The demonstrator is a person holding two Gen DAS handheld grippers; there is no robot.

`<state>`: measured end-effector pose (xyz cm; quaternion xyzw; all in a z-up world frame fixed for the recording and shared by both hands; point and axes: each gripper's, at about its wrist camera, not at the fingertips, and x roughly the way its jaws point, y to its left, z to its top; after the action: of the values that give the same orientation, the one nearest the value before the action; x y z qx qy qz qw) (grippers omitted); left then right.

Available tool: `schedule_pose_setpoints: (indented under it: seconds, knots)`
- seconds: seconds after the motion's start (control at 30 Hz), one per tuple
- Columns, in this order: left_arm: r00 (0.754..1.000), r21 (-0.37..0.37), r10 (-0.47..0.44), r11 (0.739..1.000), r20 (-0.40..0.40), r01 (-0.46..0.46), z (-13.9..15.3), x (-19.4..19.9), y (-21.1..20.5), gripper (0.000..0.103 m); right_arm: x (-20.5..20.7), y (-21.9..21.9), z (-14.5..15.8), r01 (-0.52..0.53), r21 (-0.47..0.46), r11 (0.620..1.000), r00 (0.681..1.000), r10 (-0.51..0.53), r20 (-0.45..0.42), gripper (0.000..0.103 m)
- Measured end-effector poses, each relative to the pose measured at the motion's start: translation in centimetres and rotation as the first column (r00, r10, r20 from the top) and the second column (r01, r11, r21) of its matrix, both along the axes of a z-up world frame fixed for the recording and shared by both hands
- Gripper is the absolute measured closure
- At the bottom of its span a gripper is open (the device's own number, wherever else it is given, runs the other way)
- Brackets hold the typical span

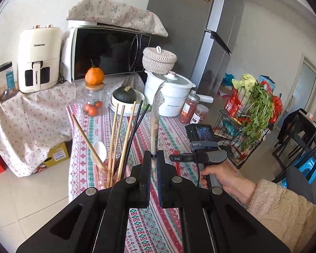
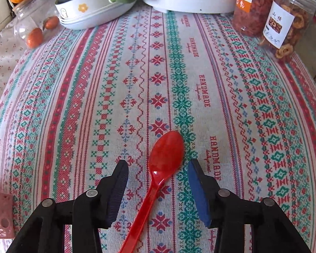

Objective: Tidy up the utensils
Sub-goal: 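Lift the wrapped chopsticks with the left tool while the right tool grasps the red spoon, then drop the wrapped chopsticks into the basket with the left tool while the right tool carries the red spoon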

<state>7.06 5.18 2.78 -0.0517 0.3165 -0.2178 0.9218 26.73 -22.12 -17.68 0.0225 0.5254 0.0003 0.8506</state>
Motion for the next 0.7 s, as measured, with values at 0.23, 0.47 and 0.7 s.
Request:
schedule_pose_setpoints:
  seconds: [0.23, 0.47, 0.7]
  knots:
    - [1.000, -0.007, 0.024, 1.000, 0.007, -0.023, 0.3, 0.4, 0.8, 0.099, -1.0, -1.0, 1.6, 0.000, 0.027, 1.000, 0.998, -0.001, 0.060, 0.076]
    - [0.995, 0.010, 0.083, 0.996, 0.053, -0.084, 1.5, 0.0, 2.5, 0.099, -5.6, -2.4, 9.2, -0.029, 0.138, 0.990, 0.961, -0.010, 0.277, 0.076]
    - [0.990, 0.136, 0.140, 0.981, 0.018, -0.141, 0.0, 1.5, 2.5, 0.098, -8.9, -1.0, 13.0, -0.096, 0.159, 0.983, 0.924, 0.028, 0.382, 0.076]
